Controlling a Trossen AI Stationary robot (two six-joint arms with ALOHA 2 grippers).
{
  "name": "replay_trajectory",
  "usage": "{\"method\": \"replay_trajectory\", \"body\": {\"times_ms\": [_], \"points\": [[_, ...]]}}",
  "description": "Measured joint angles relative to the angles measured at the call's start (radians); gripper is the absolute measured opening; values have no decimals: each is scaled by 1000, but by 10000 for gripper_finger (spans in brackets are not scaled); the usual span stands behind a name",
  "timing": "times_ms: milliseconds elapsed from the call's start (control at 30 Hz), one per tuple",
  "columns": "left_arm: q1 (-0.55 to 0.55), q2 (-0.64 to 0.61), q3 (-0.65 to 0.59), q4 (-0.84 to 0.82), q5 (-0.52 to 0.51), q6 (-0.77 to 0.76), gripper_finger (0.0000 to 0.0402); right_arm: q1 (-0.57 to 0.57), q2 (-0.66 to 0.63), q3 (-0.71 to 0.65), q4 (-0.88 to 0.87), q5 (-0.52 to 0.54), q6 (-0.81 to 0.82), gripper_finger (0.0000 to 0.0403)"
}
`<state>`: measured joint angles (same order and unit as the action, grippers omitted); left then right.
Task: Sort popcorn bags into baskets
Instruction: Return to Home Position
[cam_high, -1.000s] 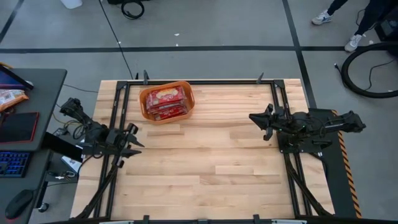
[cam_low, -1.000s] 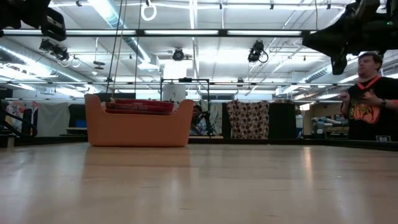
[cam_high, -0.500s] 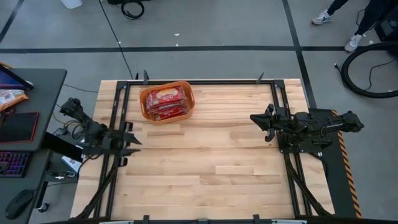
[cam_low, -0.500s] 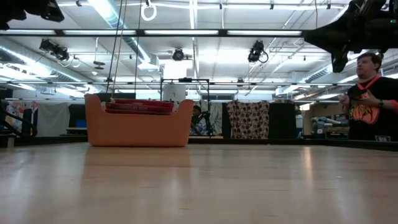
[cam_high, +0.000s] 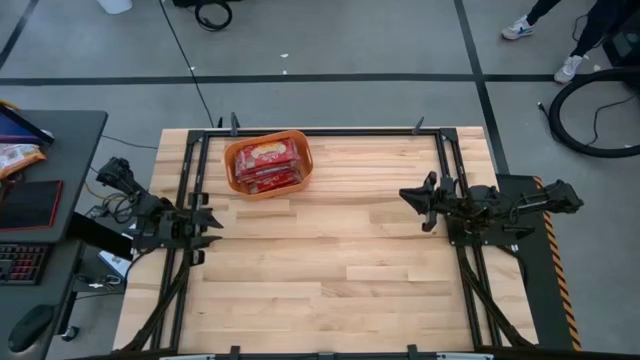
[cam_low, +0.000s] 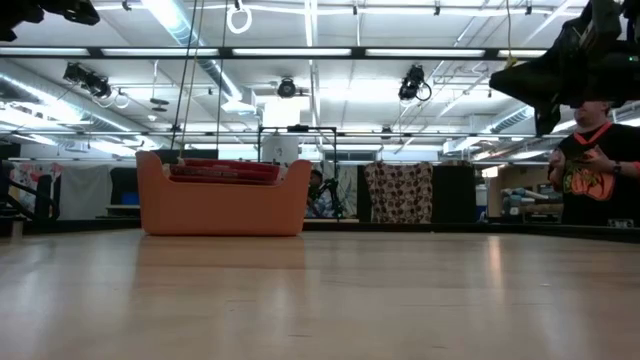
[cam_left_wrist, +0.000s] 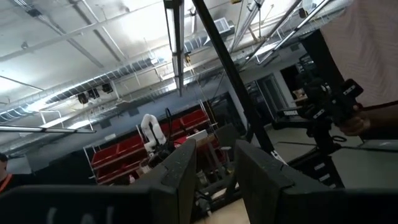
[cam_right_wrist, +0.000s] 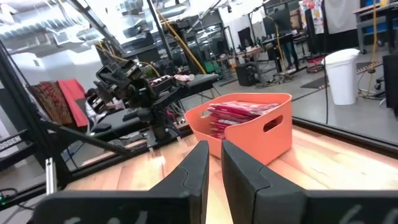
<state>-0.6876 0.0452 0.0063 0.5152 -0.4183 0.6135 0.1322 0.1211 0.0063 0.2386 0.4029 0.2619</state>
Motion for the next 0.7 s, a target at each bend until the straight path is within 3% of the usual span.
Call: {"method": "replay_trajectory", "body": {"times_ms": [700], "points": [[0, 0, 0, 9, 0, -84, 117, 0, 0, 0, 7, 15, -3, 48]]}}
